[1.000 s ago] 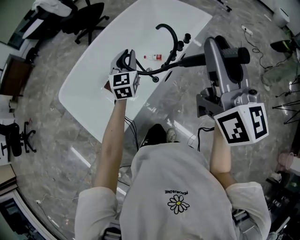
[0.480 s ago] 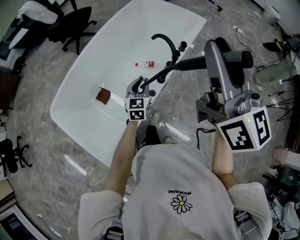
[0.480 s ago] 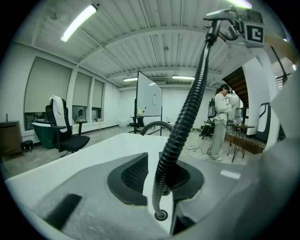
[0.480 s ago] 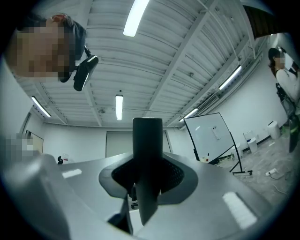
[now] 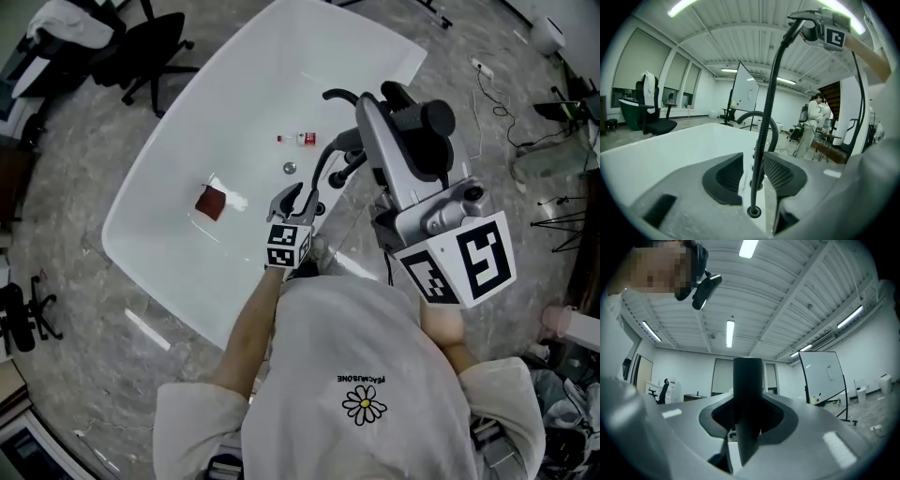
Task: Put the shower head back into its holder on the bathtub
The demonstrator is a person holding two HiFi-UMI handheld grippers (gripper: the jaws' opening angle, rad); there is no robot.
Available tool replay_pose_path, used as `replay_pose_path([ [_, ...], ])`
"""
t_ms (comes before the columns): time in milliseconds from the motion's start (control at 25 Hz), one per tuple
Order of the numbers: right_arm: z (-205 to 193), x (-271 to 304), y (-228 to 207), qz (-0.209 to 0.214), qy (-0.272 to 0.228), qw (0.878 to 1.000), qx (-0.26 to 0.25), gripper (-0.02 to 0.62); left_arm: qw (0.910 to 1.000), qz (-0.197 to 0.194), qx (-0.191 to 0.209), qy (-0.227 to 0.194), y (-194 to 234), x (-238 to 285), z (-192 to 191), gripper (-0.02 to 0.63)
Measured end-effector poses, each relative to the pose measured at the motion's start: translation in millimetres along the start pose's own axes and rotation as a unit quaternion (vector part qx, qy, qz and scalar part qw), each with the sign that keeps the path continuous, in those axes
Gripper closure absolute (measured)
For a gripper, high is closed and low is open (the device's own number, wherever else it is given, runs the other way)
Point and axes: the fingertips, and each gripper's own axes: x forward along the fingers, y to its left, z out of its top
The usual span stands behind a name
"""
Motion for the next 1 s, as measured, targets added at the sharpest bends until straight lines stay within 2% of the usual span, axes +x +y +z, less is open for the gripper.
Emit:
replay_pose_path([
  [200,-52,24,-3,0.003,0.054,0.998,0.042,0.488,0.9997,0.018,-0.01,-0.013,28,-1,12,0.476],
  [360,-80,32,-11,-0.013,0.085,0.995,0.047,0.488,0.9995,0.01,-0.002,-0.03,38,-2,26,0.476],
  [600,-104,36,-42,-0.05,0.117,0.991,0.048,0.488,0.9985,-0.012,0.033,-0.041,27,-4,41,0.475],
  [720,-125,31,-48,-0.056,0.141,0.987,0.045,0.488,0.9987,0.016,0.006,-0.047,38,-4,40,0.476],
  [800,-143,27,-45,-0.051,0.156,0.984,0.063,0.488,0.9978,0.035,-0.011,-0.056,48,-5,45,0.479],
  [1000,-200,17,-42,-0.04,0.21,0.973,0.082,0.488,0.9953,0.059,-0.019,-0.074,58,2,62,0.491],
])
